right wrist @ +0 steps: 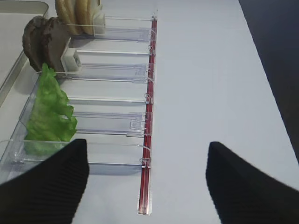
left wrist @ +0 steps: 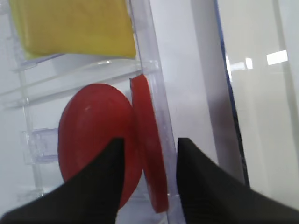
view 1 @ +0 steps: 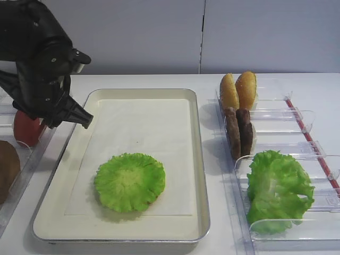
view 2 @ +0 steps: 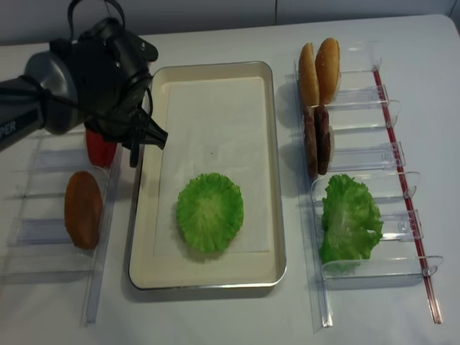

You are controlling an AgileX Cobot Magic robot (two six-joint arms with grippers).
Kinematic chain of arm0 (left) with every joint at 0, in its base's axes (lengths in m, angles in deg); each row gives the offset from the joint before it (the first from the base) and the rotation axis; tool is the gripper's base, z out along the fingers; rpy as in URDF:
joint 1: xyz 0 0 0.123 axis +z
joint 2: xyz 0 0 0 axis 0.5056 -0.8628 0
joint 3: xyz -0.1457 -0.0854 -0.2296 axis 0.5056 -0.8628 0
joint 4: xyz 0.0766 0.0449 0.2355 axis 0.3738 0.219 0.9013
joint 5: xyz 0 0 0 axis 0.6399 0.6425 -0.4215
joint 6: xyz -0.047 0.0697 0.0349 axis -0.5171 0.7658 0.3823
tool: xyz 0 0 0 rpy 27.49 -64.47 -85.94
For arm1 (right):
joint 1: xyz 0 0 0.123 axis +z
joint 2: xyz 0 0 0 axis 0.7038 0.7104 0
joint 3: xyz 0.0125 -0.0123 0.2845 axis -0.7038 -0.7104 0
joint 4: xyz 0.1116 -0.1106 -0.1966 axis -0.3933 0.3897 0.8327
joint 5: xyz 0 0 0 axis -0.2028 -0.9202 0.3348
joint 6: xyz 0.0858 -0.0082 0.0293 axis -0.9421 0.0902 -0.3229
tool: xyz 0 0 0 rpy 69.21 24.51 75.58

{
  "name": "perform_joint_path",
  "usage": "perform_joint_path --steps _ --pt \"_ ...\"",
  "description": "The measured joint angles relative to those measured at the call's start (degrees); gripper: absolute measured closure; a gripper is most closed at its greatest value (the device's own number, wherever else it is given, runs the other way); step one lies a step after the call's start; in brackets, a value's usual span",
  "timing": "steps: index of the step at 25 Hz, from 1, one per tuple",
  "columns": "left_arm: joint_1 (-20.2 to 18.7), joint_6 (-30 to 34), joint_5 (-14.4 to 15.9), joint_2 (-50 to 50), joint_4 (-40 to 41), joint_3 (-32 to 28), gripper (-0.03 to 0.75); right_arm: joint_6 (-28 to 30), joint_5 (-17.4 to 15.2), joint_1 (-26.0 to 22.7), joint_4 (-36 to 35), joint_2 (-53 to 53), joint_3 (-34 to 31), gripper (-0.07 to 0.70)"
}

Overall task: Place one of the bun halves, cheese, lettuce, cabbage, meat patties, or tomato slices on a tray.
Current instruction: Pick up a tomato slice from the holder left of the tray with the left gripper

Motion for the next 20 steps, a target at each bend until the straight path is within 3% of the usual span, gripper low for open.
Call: perform_joint_path --steps 9,15,20 --pt "0.00 0.00 0.00 0.00 0.17 0.09 0.631 0.00 0.00 0.00 0.00 0.00 0.00 0.087" --pt "-0.23 0.00 0.14 0.00 0.19 0.09 0.636 0.00 0.00 0.00 0.00 0.00 0.00 0.088" --pt "-2.25 0.21 2.84 0.15 1.07 0.09 0.636 0.00 0.00 0.00 0.00 0.00 0.00 0.089"
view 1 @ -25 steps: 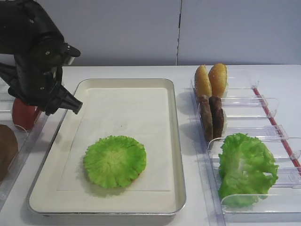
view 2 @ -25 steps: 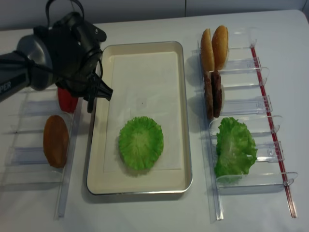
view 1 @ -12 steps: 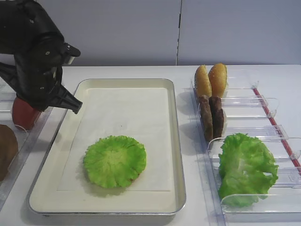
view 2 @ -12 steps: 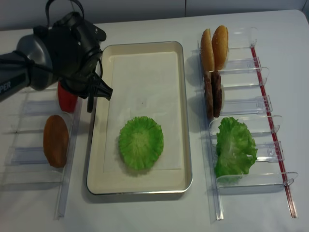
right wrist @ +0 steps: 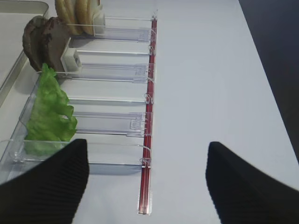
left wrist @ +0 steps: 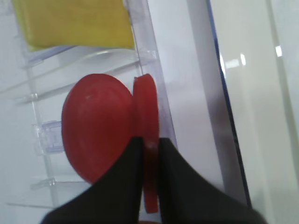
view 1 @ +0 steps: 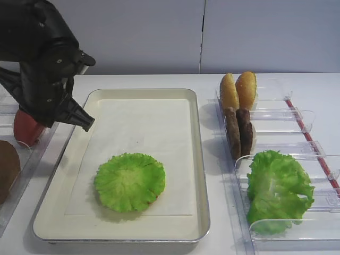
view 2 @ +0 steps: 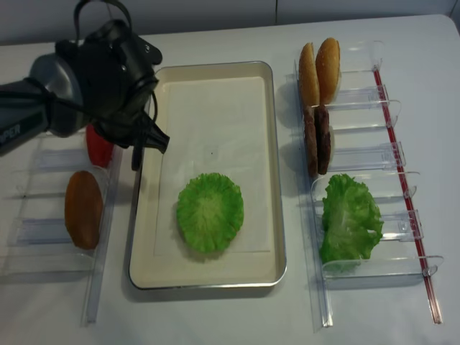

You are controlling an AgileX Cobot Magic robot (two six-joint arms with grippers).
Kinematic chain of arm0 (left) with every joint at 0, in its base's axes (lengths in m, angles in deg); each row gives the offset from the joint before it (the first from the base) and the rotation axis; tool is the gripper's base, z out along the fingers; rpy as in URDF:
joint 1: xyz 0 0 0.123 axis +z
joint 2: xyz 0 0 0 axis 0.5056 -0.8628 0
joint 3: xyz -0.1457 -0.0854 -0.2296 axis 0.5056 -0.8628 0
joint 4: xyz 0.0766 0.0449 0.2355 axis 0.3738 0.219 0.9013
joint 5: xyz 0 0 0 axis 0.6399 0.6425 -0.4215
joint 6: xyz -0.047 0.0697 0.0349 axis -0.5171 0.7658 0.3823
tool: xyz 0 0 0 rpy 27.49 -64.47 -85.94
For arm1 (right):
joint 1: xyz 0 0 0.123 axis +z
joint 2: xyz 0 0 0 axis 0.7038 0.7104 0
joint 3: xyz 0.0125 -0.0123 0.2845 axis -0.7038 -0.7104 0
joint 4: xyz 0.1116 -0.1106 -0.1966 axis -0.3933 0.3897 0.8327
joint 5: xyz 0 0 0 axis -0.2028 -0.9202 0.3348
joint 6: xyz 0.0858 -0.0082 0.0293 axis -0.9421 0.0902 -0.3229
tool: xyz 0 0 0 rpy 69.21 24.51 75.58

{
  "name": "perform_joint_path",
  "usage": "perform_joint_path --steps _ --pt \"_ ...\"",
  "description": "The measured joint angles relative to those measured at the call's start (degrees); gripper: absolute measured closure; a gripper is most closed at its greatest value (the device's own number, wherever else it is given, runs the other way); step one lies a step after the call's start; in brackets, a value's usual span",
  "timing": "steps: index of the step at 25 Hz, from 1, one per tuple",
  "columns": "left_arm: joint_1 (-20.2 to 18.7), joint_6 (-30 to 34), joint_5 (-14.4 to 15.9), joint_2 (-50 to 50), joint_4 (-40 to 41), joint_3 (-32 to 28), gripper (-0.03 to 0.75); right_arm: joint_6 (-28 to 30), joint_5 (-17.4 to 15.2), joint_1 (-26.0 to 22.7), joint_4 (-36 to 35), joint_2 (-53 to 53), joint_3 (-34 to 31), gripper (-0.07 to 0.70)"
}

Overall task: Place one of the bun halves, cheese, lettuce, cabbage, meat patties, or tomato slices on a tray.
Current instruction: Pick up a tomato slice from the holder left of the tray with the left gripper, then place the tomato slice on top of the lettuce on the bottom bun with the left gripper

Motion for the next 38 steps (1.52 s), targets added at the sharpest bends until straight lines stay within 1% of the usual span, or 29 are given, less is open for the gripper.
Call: perform_joint_path --steps 3,5,12,13,18,20,22,26,27,30,32,35,36,38 --pt "-0.96 0.00 1.41 2.38 -0.35 0.00 0.636 0.00 0.00 0.00 0.00 0.00 0.00 0.089" --pt "-1.33 0.00 1.83 5.24 -1.71 0.00 0.636 0.00 0.00 0.00 0.00 0.00 0.00 0.089" --pt "-1.87 0.90 2.33 16.28 -8.08 0.00 0.636 0.00 0.00 0.00 0.00 0.00 0.00 0.089" --pt "-1.87 1.41 2.23 18.07 -9.21 0.00 0.636 0.00 0.00 0.00 0.00 0.00 0.00 0.089" --pt "-1.87 2.80 -0.09 26.70 -16.62 -0.23 0.636 0.00 0.00 0.00 0.00 0.00 0.00 0.089" --pt "-1.87 3.21 -0.50 29.99 -20.27 -1.86 0.636 0.00 0.00 0.00 0.00 0.00 0.00 0.089" --pt "-1.87 3.52 -0.94 32.58 -23.82 -4.83 0.636 0.00 0.00 0.00 0.00 0.00 0.00 0.089" --pt "-1.87 3.69 -3.44 37.37 -29.95 -12.77 0.636 0.00 0.00 0.00 0.00 0.00 0.00 0.089" --pt "-1.87 3.69 -4.50 38.70 -31.65 -14.59 0.636 0.00 0.00 0.00 0.00 0.00 0.00 0.089" --pt "-1.87 3.69 -9.34 42.55 -37.04 -18.92 0.636 0.00 0.00 0.00 0.00 0.00 0.00 0.089" --pt "-1.87 3.69 -12.30 44.29 -39.08 -21.23 0.636 0.00 0.00 0.00 0.00 0.00 0.00 0.089" --pt "-1.87 3.99 -13.91 45.12 -42.14 -24.51 0.636 0.00 0.00 0.00 0.00 0.00 0.00 0.089" --pt "-1.87 5.16 -14.75 45.21 -43.99 -25.56 0.636 0.00 0.00 0.00 0.00 0.00 0.00 0.089" --pt "-1.87 9.99 -17.25 45.21 -49.27 -28.15 0.636 0.00 0.00 0.00 0.00 0.00 0.00 0.089"
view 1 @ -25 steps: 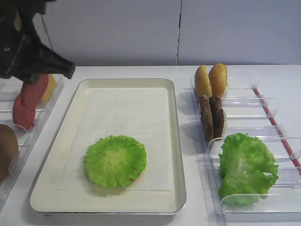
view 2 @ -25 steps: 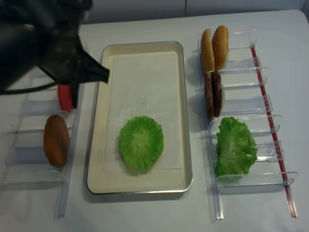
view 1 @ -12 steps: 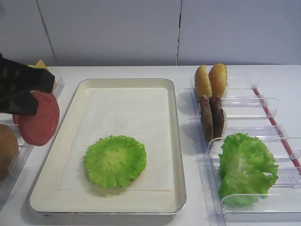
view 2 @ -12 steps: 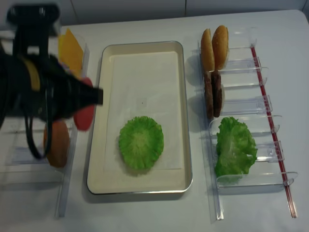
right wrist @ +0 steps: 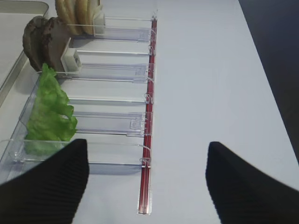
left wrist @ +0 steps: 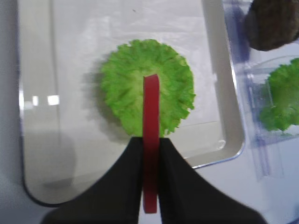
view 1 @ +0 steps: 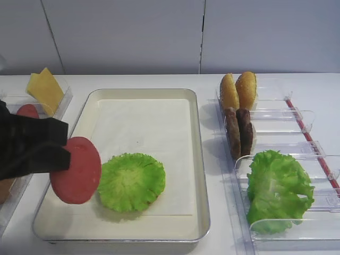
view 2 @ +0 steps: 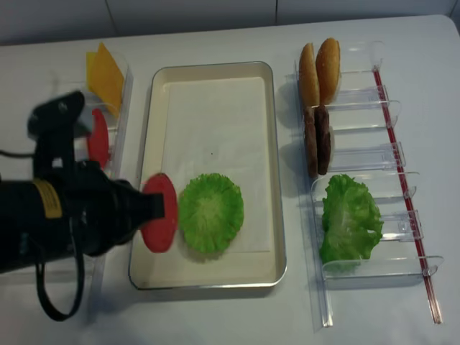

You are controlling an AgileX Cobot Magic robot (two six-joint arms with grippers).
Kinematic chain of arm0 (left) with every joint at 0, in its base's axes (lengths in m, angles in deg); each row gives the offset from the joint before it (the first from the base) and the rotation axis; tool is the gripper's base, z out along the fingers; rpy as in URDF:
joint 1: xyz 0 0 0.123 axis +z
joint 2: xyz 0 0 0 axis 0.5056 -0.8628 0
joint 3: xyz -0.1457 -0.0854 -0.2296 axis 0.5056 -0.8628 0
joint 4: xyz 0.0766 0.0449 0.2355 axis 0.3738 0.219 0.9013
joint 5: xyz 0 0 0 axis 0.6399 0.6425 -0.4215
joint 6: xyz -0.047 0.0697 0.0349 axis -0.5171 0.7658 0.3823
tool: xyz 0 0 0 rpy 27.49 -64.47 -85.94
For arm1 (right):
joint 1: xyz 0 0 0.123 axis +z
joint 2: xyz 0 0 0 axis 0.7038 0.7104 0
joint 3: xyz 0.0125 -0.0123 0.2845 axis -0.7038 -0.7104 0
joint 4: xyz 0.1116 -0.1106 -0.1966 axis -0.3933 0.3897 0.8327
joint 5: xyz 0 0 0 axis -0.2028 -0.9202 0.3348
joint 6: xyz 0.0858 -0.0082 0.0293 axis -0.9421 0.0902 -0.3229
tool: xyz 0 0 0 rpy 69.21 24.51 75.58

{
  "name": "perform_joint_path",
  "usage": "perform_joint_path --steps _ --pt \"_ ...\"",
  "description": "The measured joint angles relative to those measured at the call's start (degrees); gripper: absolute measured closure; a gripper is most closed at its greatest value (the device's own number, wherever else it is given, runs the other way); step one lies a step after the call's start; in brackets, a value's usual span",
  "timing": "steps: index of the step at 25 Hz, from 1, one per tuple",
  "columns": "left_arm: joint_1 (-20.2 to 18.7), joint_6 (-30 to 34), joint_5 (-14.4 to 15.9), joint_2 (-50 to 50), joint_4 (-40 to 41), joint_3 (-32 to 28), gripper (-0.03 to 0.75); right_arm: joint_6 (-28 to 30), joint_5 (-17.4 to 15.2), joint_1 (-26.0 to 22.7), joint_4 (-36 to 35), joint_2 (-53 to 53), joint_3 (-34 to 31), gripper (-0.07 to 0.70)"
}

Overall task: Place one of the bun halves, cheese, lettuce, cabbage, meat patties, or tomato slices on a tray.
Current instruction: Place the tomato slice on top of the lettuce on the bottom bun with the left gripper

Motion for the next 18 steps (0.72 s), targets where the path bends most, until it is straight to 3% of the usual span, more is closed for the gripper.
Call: perform_joint_path --steps 5,9,15,18 --pt "0.00 13.46 -7.72 0.00 -16.23 -4.64 0.636 0.00 0.00 0.00 0.00 0.00 0.00 0.089" --pt "0.00 19.07 -10.62 0.00 -21.08 -5.47 0.636 0.00 0.00 0.00 0.00 0.00 0.00 0.089" --pt "0.46 23.72 -12.13 -2.13 -25.28 -5.49 0.636 0.40 0.00 0.00 0.00 0.00 0.00 0.089" --pt "2.46 35.30 -11.22 -4.95 -35.62 -5.59 0.636 0.40 0.00 0.00 0.00 0.00 0.00 0.089"
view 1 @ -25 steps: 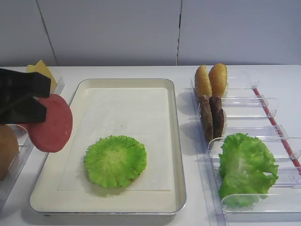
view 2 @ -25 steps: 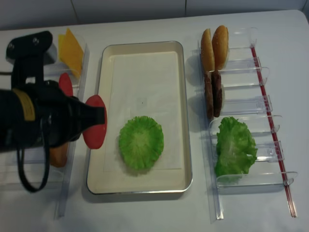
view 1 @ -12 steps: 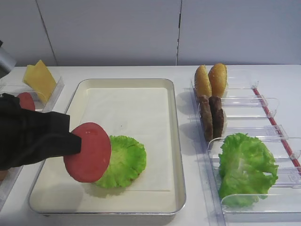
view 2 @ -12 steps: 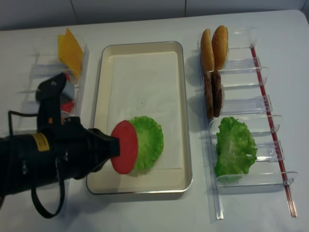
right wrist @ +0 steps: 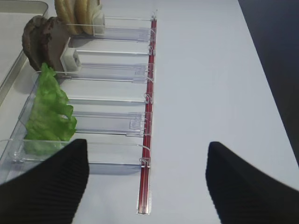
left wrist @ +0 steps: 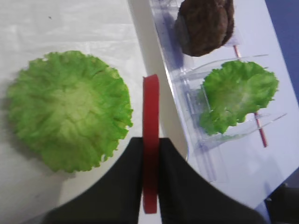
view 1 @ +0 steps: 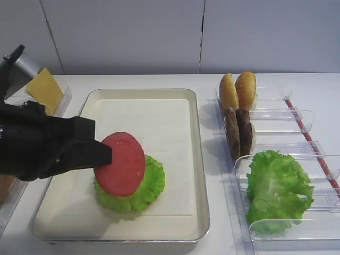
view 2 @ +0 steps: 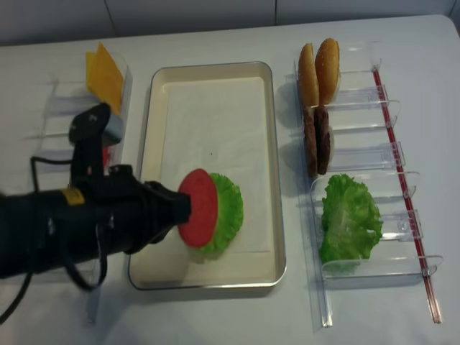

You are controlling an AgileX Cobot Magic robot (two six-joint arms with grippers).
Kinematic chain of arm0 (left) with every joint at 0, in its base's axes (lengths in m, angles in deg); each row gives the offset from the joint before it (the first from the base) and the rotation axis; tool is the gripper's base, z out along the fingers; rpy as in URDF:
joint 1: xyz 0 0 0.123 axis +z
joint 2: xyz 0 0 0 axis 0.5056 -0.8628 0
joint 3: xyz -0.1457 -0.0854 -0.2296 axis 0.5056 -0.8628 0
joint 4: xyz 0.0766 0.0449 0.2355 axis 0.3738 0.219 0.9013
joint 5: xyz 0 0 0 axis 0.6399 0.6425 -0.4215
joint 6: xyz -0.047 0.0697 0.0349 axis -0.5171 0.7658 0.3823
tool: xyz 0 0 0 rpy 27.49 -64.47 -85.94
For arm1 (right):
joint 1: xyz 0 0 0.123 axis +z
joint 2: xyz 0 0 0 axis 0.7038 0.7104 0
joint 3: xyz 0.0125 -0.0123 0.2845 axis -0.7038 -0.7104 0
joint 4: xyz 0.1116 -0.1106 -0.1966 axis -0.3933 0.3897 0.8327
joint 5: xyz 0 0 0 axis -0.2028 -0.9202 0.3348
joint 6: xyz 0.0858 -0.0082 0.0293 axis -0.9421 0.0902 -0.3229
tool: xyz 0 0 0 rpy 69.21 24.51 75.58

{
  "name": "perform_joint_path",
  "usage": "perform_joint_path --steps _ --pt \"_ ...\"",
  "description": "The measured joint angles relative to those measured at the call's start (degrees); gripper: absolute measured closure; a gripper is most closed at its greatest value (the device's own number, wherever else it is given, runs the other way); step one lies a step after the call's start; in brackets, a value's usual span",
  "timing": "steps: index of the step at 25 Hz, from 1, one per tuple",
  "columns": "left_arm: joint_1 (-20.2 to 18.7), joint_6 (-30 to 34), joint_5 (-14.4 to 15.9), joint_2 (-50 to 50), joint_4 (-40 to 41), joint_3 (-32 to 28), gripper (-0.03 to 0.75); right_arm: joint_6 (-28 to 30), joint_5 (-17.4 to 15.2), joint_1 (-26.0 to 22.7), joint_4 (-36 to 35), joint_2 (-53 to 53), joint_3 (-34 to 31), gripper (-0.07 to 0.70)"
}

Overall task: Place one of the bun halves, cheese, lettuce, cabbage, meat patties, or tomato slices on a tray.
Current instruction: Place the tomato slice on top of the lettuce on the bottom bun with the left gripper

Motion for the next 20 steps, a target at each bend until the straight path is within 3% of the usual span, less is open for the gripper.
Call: perform_joint_path --steps 3,7,9,13,17,20 --pt "4.74 14.89 4.66 -2.92 -15.52 0.00 0.636 0.00 0.00 0.00 0.00 0.00 0.00 0.089" --pt "14.03 28.50 11.43 -6.57 -27.19 0.00 0.636 -0.43 0.00 0.00 0.00 0.00 0.00 0.089" --pt "18.58 31.63 15.14 -8.74 -28.73 0.00 0.636 -0.53 0.00 0.00 0.10 0.00 0.00 0.089" --pt "23.43 35.49 23.58 -14.74 -29.10 0.00 0.636 -0.55 0.00 0.00 0.10 0.00 0.00 0.089" --pt "24.05 38.92 27.32 -20.70 -32.26 0.00 0.636 -0.55 0.00 0.00 0.10 0.00 0.00 0.089" --pt "24.05 41.45 28.53 -24.10 -34.88 0.00 0.636 -0.65 0.00 0.00 0.10 0.00 0.00 0.089"
